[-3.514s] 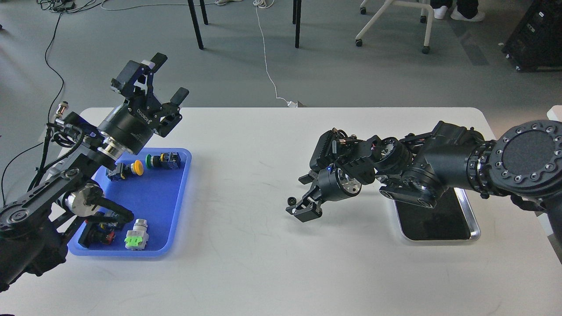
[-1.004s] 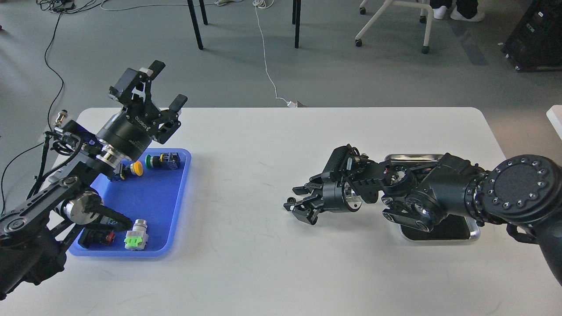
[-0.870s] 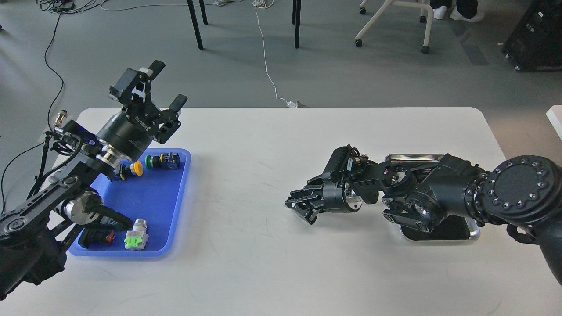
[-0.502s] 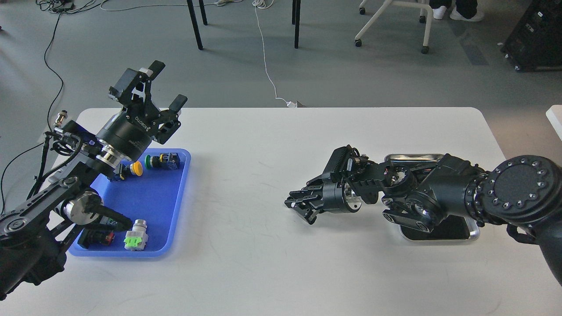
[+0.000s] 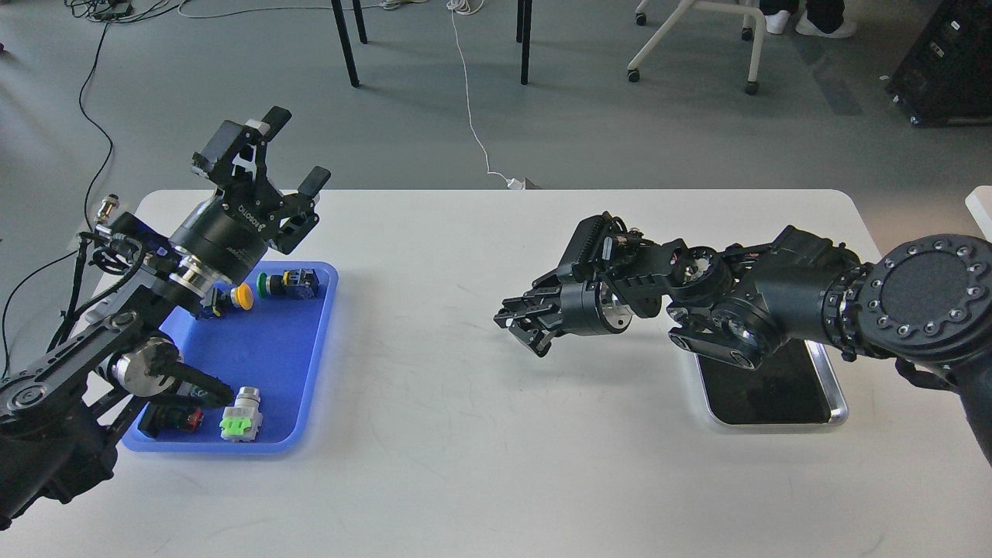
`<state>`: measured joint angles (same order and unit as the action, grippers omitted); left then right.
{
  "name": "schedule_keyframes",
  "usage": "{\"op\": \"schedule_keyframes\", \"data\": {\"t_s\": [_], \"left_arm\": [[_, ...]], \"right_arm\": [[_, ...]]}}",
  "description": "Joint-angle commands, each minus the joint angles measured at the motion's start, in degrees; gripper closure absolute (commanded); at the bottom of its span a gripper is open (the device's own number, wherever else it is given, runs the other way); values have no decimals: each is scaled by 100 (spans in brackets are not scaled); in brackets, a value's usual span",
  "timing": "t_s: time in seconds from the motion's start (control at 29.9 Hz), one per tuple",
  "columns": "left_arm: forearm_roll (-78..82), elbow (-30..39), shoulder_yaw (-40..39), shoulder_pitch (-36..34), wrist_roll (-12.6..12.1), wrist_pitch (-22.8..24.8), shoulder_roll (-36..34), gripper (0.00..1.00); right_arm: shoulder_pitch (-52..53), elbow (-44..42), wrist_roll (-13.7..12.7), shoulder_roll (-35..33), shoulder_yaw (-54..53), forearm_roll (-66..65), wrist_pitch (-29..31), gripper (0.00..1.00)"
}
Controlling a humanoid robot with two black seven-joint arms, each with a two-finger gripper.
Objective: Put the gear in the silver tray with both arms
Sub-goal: 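Carry the gear with the right arm over the silver tray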
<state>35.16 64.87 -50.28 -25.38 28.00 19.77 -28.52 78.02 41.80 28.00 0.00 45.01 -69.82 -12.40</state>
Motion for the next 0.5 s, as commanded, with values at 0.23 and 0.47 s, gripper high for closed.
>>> {"op": "schedule_keyframes", "data": {"t_s": [0.23,0.47], "left_arm": [[0,26,27,-2,0,1,92,1],[9,26,44,-2,0,1,180,2]], "right_arm": [[477,934,0,-1369,166,-488,10,84],[380,1576,0,-3013,183,-1042,10,84]]}}
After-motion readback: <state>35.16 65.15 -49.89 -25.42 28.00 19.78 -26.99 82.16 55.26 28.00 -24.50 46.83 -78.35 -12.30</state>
